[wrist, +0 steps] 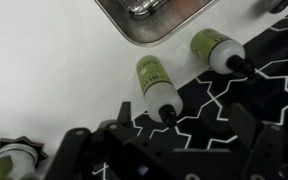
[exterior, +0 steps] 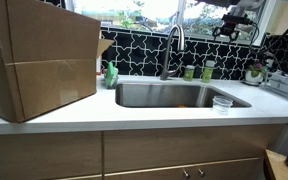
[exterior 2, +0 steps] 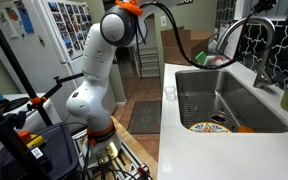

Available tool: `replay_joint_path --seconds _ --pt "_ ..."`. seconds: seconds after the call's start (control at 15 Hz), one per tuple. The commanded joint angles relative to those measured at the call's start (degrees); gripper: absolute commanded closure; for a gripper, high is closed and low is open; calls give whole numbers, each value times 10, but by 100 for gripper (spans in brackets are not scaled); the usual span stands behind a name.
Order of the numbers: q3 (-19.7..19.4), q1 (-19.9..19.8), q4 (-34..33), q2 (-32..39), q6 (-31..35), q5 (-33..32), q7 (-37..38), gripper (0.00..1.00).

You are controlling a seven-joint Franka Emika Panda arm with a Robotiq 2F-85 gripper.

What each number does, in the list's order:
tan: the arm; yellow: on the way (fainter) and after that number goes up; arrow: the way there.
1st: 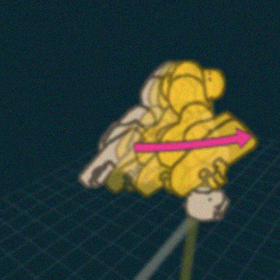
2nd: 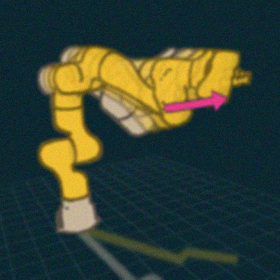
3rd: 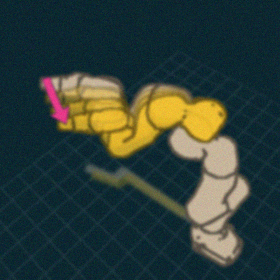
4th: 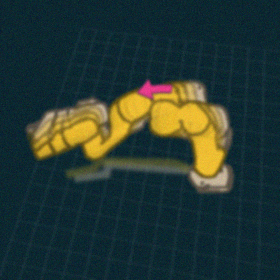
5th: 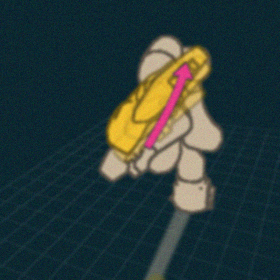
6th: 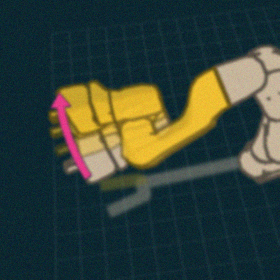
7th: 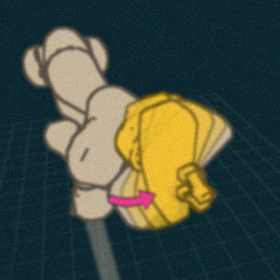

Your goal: Pour out the contents from the right bottle into the sink

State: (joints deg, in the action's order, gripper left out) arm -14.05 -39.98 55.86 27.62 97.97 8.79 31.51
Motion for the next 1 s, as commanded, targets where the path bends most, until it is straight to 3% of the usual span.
replay_joint_path --seconds 0.0,0.33,0.47,0.53,0.93 --pt "14 8 92 -55 71 -3 -107 0" --pt "36 3 151 -85 142 28 -220 0" --pt "38 2 162 -88 148 45 -217 0" --pt "30 8 117 -63 131 25 -199 0" --pt "32 8 134 -72 133 35 -204 0"
